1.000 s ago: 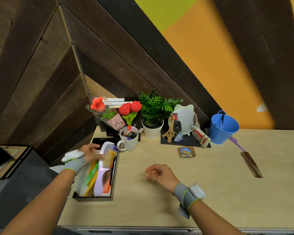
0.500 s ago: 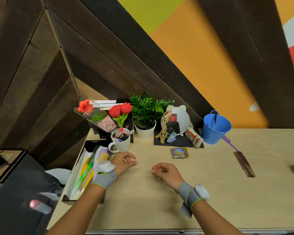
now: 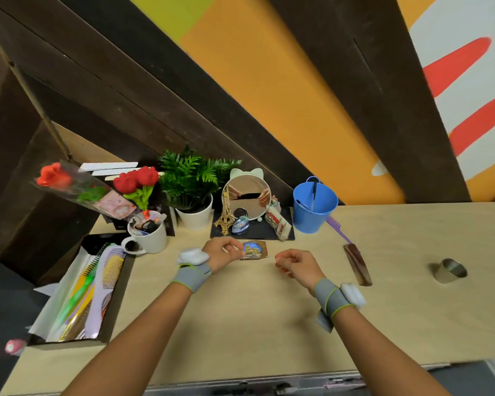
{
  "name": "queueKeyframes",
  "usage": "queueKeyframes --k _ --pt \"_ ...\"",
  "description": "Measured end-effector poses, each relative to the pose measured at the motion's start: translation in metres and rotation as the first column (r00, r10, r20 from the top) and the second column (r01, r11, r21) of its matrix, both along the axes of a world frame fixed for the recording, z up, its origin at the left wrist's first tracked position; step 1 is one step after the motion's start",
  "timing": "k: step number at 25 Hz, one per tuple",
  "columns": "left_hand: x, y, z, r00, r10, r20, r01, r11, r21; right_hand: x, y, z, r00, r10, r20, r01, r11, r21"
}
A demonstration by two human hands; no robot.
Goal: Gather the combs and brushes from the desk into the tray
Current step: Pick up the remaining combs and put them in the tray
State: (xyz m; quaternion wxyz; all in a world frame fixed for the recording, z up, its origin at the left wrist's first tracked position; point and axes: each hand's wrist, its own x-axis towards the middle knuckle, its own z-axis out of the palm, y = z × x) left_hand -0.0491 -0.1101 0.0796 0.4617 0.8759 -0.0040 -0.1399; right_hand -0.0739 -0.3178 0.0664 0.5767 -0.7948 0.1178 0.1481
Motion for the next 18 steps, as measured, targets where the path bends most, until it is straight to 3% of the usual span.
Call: queueKeyframes --k 6,9,14,18 --pt "0.010 -0.078 -0.017 0.991 0.047 -0.126 -0.064 0.989 -0.130 0.014 -0.120 -0.045 0.960 -0.238 -0.150 0.191 0.942 -0.274" --pt "0.008 -0.108 -0.024 0.975 0.107 -0.193 -0.144 0.971 -0.191 0.013 -0.157 -0.060 0.933 -0.344 -0.105 0.280 0.878 -0.389" --pt "0.008 -0.150 -0.034 0.936 0.189 -0.298 -0.263 0.936 -0.232 0.026 -0.181 -0.060 0.877 -0.479 -0.046 0.425 0.816 -0.392" --pt "0.011 -0.173 -0.041 0.907 0.222 -0.357 -0.325 0.910 -0.259 0.042 -0.190 -0.071 0.878 -0.474 -0.067 0.396 0.797 -0.455"
